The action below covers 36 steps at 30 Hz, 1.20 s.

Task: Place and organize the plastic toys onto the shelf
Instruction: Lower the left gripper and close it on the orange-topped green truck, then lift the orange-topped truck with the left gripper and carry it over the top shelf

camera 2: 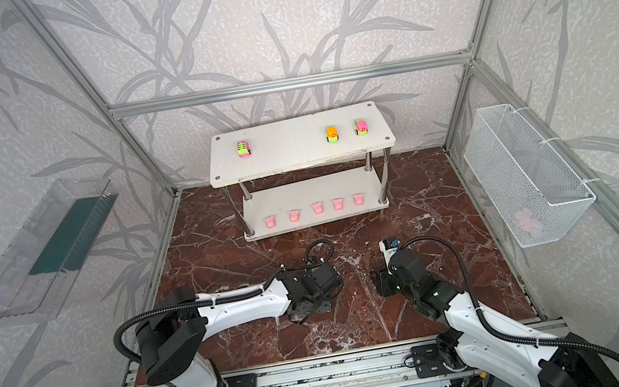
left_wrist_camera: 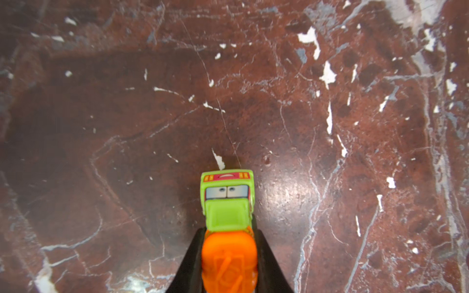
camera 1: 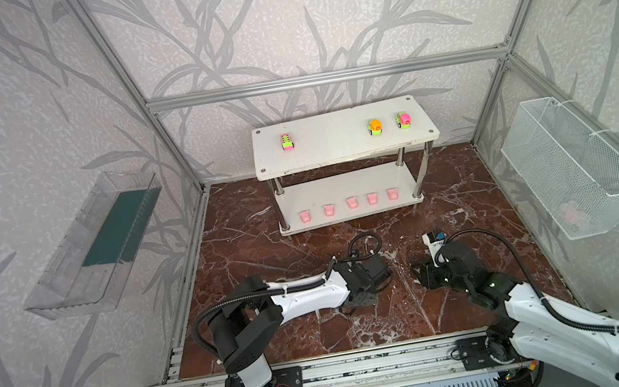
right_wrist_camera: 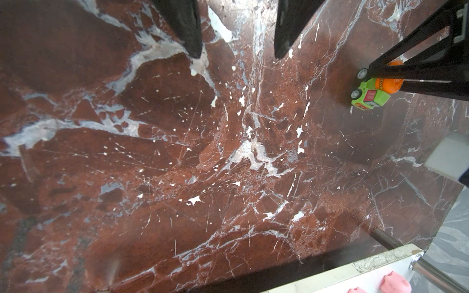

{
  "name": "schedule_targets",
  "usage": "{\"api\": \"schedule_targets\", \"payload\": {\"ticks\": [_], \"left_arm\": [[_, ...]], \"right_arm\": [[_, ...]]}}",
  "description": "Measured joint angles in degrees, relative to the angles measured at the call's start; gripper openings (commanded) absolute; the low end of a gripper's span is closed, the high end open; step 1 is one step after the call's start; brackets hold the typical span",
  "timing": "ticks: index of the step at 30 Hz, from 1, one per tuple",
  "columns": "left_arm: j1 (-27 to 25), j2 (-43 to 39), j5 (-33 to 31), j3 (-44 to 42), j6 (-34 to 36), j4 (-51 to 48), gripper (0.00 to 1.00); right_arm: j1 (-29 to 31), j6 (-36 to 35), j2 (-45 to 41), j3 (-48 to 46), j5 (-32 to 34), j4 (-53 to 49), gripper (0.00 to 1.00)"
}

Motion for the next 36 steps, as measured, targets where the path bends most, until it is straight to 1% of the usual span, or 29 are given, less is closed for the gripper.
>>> {"api": "schedule_targets", "payload": {"ticks": [5, 8, 15, 20, 25, 29, 32, 36], "left_arm": [[0.1, -1.3, -1.9, 1.5, 1.5, -3.8, 0.23], [0.2, -3.4, -3.7, 4.3, 3.2, -7.8, 0.23], [0.9, -8.1, -9.5, 17.3, 9.6, -17.4, 0.23], [3.3, -11.7, -12.5, 25.9, 14.6, -21.4, 0.23], [7.7, -12.7, -13.3, 36.8, 19.1, -23.5, 0.24], [10.3, -11.5, -13.7, 46.6, 22.4, -25.1, 0.24], [11.3, -8.8, -13.8, 55.5, 24.7, -26.3, 0.24], [12.7, -2.9, -13.7, 67.1, 27.5, -28.7, 0.24]], "right_arm": [[0.0, 0.0, 0.4, 0.0, 0.0, 0.0, 0.47], [0.0, 0.0, 0.7, 0.0, 0.0, 0.0, 0.47], [0.0, 0.0, 1.4, 0.0, 0.0, 0.1, 0.47], [0.0, 0.0, 2.2, 0.0, 0.0, 0.5, 0.47], [0.0, 0.0, 3.8, 0.0, -0.5, 1.7, 0.47], [0.0, 0.0, 5.4, 0.1, -0.9, 2.5, 0.47], [0.0, 0.0, 6.4, 0.2, -1.2, 2.8, 0.47], [0.0, 0.0, 7.6, 0.6, -1.6, 3.3, 0.47]]}}
